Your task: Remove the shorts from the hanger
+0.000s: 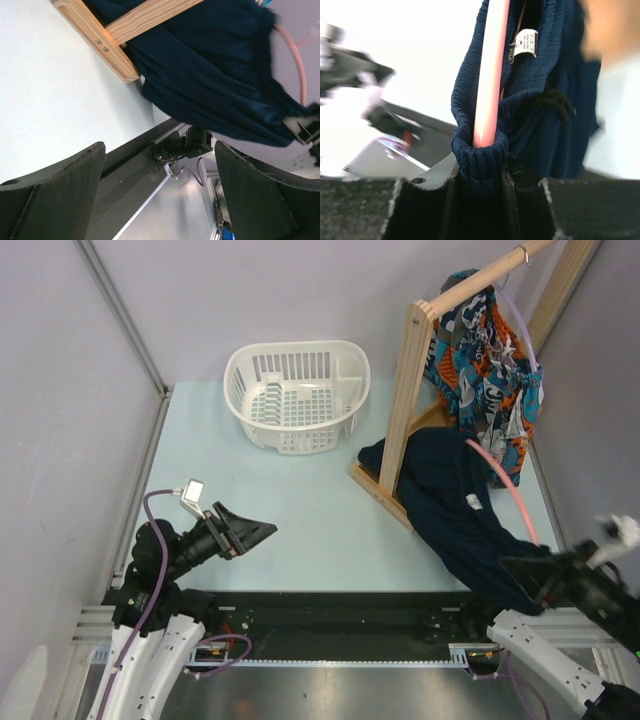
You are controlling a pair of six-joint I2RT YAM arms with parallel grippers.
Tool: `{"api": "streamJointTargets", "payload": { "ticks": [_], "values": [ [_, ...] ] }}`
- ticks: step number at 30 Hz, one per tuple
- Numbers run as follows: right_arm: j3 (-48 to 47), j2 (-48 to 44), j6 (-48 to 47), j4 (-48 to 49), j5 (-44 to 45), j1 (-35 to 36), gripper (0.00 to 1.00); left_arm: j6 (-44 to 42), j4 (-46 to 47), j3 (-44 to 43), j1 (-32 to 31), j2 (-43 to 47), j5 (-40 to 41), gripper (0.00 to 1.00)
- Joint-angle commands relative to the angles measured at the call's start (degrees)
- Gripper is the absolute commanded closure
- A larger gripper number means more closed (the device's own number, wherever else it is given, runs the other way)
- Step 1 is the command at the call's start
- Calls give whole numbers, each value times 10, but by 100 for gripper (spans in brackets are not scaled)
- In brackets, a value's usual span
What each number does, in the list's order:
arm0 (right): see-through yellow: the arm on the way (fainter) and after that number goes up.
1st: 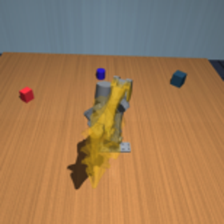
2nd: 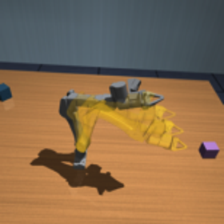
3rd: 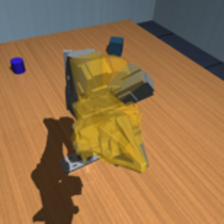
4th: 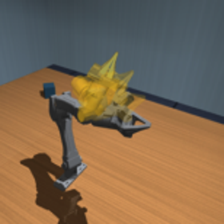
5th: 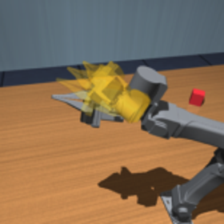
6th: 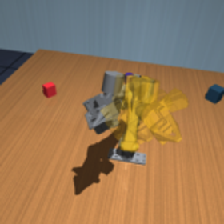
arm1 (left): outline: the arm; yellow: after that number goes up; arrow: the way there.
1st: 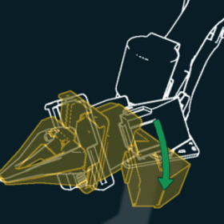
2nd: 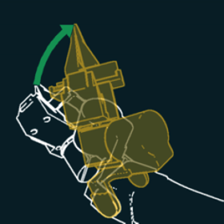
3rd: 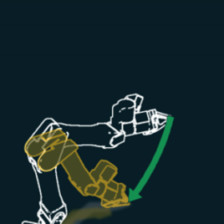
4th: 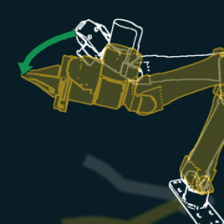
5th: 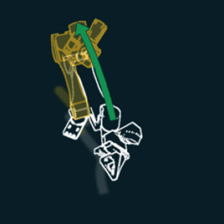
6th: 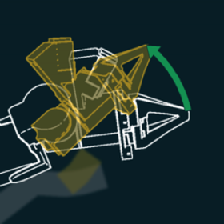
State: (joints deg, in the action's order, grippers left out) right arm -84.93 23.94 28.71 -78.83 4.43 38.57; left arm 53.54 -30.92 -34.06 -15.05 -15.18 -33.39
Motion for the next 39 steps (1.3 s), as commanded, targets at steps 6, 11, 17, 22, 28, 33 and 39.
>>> {"api": "streamJointTargets", "payload": {
  "ticks": [6,11,17,22,28,33,39],
  "values": [
    [-19,-152,-64,254,-169,7,100,-3,31,-6,-2,-9,-2,6],
    [-17,-73,-103,279,-379,-15,100,-17,13,-46,-2,23,35,6],
    [17,58,-160,323,-506,-95,100,-41,-26,-121,-2,99,141,9],
    [99,137,-77,533,-625,-182,100,-55,-85,-168,-2,180,266,13],
    [130,227,-90,630,-663,-106,100,-101,-157,-227,-2,171,306,13],
    [131,295,-175,546,-589,21,100,-137,-118,-241,-2,91,195,12],
    [153,322,-192,489,-538,100,100,-103,10,-218,-2,21,34,20]
  ]
}}
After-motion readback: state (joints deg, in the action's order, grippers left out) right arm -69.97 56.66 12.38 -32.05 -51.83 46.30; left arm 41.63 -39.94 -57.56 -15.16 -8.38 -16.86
